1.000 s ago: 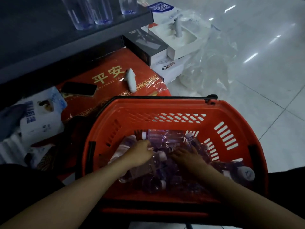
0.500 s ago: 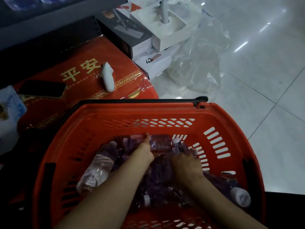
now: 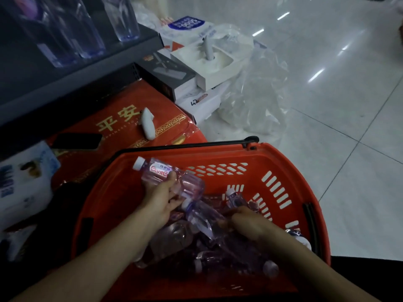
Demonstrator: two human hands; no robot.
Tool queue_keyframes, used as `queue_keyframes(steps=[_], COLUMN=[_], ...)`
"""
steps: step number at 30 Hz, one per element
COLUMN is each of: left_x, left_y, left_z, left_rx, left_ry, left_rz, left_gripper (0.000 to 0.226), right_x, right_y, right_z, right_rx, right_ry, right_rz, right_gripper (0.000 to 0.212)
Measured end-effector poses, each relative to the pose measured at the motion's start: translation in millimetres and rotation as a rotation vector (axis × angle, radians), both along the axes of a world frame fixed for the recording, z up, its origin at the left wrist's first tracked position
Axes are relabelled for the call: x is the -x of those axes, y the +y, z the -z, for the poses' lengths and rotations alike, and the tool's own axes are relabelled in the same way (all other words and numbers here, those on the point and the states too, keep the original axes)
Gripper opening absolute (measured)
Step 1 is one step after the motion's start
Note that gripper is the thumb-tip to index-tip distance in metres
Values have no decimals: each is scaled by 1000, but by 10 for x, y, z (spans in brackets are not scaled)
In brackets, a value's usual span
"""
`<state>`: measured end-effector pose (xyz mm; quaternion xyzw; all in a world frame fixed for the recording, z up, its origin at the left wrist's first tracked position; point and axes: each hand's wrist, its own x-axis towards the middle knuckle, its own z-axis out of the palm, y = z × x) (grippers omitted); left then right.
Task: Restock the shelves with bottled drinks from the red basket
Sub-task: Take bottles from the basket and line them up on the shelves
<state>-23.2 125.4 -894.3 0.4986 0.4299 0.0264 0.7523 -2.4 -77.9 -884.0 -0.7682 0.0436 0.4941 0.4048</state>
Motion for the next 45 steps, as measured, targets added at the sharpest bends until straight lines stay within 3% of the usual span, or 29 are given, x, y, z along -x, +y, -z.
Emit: queue_keyframes(steps=[3,6,10,15,18,20,22,24,27,30,33,39,45], left_x=[122,159,210,196,226,238,229,179,171,279,371,424,496], left_y=[237,475,756,874,944,981,1028,1105,1311,1585,1877,2416,2829], left_z=[-405,-820,-1100,-1278,-1333,-1397,-1510,-1681,-1886,-1998,-2088,-2253,-2199], left_rx=[-294,-394,-252,-155,-196,-221,-231,-250,-336,-446,-536,-607,-730], left_ry=[-163,-292,-394,-472,-467,-461,-483,-532,-612,-650,-697,-807,-762], left_rz=[201,384,450,561,588,540,482,424,356,314,207,-38,-212], left_gripper=[50,54,54,40,82,80,54,43,44,45,41,37,39], right_x=[89,214,292,187,95,63,40,-27,-165,-317,-429,-536,-542], right_y=[41,105,262,521,722,864,1034,1208,1508,1876,2319,3122,3807], right_z=[-38,-64,-154,-495,-693,-828,-960,-1092,-1317,-1502,-1612,-1885,-1908], right_rx=[-104,-260,-632,-940,-974,-946,-905,-920,-993,-1086,-1056,-1108,-1103], right_ry=[41,128,282,262,106,18,-53,-119,-240,-377,-522,-632,-690], right_rz=[71,246,421,471,308,234,216,212,160,157,129,60,-3], right_gripper=[33,32,38,45,57,73,78,68,40,53,75,45,39])
